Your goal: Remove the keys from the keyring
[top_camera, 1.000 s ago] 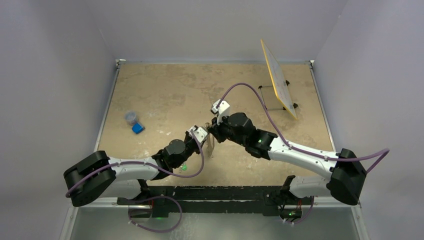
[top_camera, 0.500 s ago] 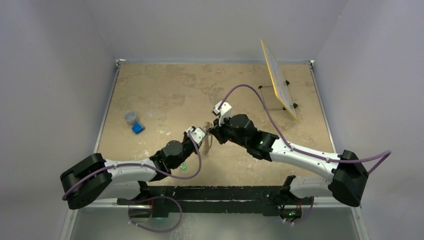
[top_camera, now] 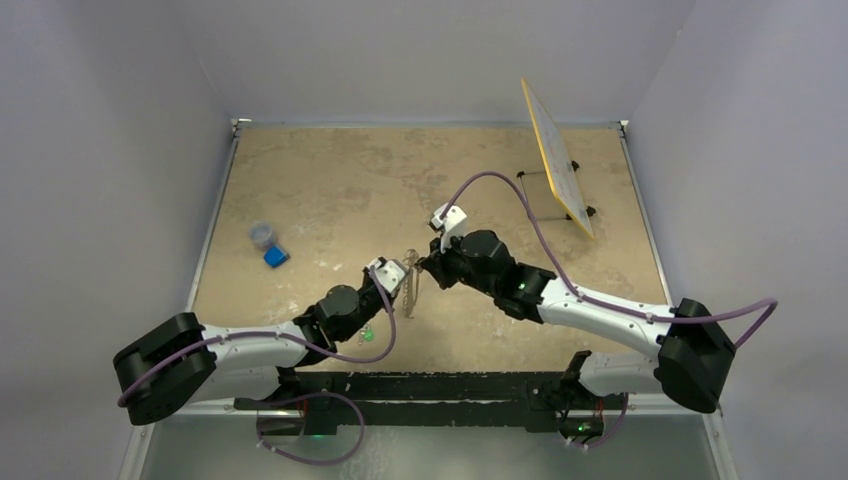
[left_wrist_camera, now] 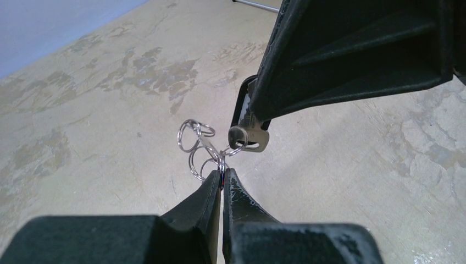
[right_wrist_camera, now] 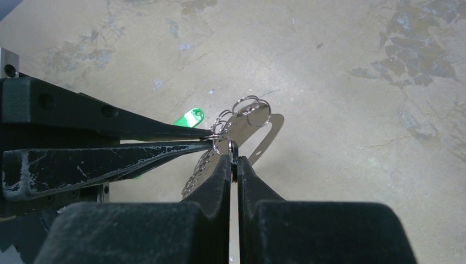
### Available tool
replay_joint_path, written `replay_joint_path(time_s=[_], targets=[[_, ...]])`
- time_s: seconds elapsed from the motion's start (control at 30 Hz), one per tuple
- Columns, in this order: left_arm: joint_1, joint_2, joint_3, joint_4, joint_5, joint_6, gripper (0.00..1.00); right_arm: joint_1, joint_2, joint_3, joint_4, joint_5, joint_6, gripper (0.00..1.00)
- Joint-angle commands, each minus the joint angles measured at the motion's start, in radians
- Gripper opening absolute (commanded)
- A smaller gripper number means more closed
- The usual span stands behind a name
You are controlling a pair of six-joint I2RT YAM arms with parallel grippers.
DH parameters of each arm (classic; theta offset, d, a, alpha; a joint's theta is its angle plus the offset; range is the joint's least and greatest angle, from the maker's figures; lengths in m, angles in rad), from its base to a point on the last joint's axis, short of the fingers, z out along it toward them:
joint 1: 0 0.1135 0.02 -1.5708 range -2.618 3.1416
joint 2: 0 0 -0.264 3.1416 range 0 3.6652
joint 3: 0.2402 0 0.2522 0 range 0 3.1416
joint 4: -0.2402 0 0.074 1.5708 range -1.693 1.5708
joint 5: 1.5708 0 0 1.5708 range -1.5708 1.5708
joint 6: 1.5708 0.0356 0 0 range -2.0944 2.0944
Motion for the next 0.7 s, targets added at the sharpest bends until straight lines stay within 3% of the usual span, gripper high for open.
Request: replay_joint_path(time_s=[0.0, 0.43, 0.67], targets=[[0.0, -0.029, -0.011, 0.052, 0.024, -0.021, 0.0, -0.034, 0.001, -0.027, -0.014, 0.081, -0.014, 0.0], [0.001, -0.029, -0.01, 0.051, 0.022, -0.026, 0.0, -0.041, -0.017, -0.032, -0.017, 0.073, -0.037, 0.0], [0.002, 0.1, 0.019, 0.131, -0.033, -0.075, 0.0, -0.042, -0.099, -0.065, 0.014, 0.085, -0.049, 0.0]])
